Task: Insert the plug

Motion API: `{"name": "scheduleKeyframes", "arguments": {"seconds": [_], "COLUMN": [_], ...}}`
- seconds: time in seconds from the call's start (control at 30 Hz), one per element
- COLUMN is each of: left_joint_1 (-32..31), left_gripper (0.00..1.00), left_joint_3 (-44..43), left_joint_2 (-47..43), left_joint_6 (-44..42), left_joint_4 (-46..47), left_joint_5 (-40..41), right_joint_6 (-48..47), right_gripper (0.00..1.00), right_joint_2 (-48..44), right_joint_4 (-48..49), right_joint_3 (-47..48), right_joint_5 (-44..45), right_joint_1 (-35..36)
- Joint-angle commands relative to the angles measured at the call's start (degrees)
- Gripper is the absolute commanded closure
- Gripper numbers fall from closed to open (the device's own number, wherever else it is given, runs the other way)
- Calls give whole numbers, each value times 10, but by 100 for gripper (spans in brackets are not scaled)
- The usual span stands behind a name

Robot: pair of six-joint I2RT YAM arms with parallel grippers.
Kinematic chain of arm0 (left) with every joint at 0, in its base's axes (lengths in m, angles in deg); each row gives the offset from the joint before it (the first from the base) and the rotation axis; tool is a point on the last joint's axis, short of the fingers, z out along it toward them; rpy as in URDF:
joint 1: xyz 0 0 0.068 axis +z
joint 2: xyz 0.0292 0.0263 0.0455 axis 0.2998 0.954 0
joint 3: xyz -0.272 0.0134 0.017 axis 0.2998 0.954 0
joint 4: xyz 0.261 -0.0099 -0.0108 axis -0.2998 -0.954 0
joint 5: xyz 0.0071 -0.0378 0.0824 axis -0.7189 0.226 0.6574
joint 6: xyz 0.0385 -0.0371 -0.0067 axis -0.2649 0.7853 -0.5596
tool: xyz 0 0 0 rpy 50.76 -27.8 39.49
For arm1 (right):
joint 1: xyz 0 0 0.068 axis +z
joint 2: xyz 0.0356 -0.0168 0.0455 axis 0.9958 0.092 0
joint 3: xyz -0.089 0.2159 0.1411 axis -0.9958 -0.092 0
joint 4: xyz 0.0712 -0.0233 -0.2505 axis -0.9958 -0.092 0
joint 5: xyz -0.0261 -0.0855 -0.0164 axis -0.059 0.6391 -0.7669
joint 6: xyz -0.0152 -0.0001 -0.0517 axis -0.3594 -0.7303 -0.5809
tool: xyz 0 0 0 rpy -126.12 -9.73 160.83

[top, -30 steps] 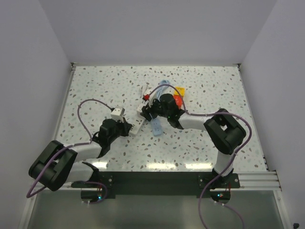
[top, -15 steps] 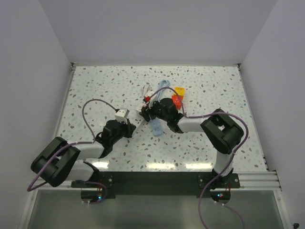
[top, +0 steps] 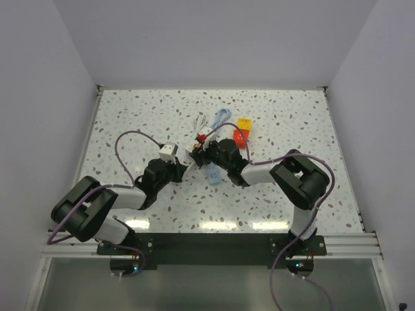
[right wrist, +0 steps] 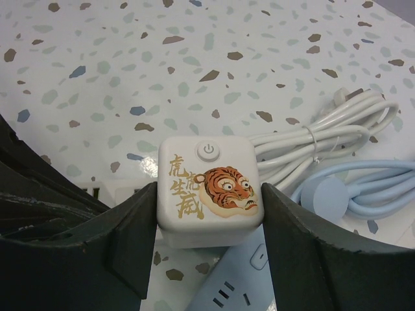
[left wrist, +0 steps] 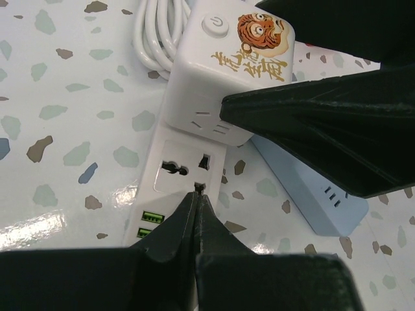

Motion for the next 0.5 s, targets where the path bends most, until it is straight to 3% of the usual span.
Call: {"name": "scheduleKeyframes", "arguments": {"seconds": [0.0,0.47], "left_joint_1": [-2,-2], "left_gripper": [100,100], "left_joint_3": [4,-4], "left_joint_2": [22,52], "left_joint_6": [-5,0], "left_joint_4": [-63,-62], "left_joint_5": [18,9], "right_joint_6": [29,59], "right_gripper": [83,85], "right_joint_2": [67,94], "right_joint_4": [-194,-195], "right_joint_3": [-56,-86], "right_joint_5": [34,59], "right_joint_1": [9,21]}}
